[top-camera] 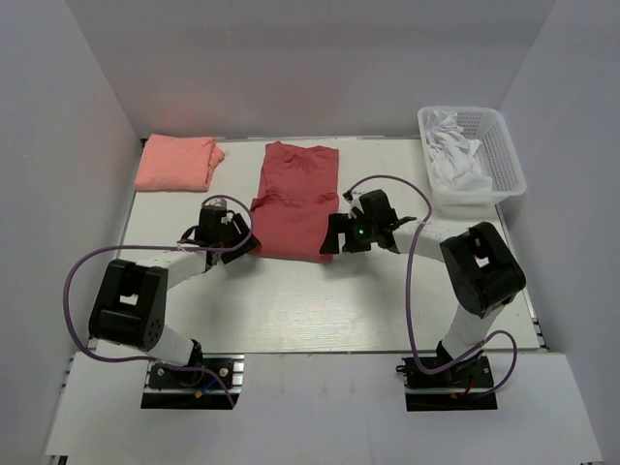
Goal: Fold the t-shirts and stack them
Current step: Grab one side of the 2/3 rectangular tshirt with both arms, then fold the long partially folded tshirt into a neat square
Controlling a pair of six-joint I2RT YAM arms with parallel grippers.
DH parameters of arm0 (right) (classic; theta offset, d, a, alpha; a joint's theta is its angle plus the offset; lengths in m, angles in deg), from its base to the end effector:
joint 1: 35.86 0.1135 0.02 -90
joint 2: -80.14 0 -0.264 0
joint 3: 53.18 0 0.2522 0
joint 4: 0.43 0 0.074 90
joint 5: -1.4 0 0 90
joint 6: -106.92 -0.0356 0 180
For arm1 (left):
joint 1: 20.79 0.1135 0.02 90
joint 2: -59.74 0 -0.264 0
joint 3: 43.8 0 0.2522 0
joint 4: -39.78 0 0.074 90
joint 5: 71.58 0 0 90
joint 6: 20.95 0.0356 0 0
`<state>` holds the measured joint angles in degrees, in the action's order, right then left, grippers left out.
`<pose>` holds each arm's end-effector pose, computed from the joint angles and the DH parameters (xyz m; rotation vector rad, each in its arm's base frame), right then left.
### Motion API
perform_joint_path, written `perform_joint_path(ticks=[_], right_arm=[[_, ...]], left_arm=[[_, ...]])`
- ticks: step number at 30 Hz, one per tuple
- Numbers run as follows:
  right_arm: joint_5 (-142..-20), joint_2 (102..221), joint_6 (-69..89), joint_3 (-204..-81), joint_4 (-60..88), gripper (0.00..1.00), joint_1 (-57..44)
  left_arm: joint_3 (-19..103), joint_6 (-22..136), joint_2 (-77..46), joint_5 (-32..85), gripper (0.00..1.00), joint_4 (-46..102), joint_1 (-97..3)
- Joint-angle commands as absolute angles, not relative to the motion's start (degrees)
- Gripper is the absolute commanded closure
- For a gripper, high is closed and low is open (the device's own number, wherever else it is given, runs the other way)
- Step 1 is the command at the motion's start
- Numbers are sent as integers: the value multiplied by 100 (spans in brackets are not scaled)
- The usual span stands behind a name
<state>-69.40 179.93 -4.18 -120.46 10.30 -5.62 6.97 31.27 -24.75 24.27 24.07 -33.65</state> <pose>0.3016 0.1894 0.1644 -0.3690 2.3971 0.8217 0.2679 -0.0649 0.1532 -0.4925 2.4473 -0.5098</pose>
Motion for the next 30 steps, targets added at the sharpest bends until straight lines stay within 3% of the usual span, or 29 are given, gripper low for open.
perform_joint_path(ticks=[1,2,3,8,14,16,20,21,23,30], right_arm=[[-6391,18173,-601,-11941,577,10,-554],[-6286,18226,-689,-11898,472,10,-563],[-6163,18262,-707,-11828,410,11,-572],[-5978,18297,-795,-11511,33,15,-537],[-5811,18482,-909,-11388,-187,41,-519],[-5872,18464,-919,-11344,-293,59,-545],[-6038,18534,-918,-11413,-267,70,-563],[-6056,18543,-918,-11431,-258,76,-546],[-6004,18543,-892,-11545,-153,99,-545],[-5951,17553,-619,-11213,635,100,-510]], left_arm=[[740,3152,-2709,2826,32,2901,-3441],[740,3152,-2762,2974,42,2971,-3441],[740,3152,-2763,2976,46,2971,-3441],[573,3152,-2842,2853,54,3103,-3441],[573,3152,-2974,3028,86,3209,-3441],[573,3152,-3105,3029,98,3209,-3441],[573,3152,-3167,3161,100,3323,-3441],[573,3152,-3167,3230,100,3323,-3441],[573,3152,-3089,3353,100,3393,-3441],[195,2933,-1632,3644,100,2736,-3494]])
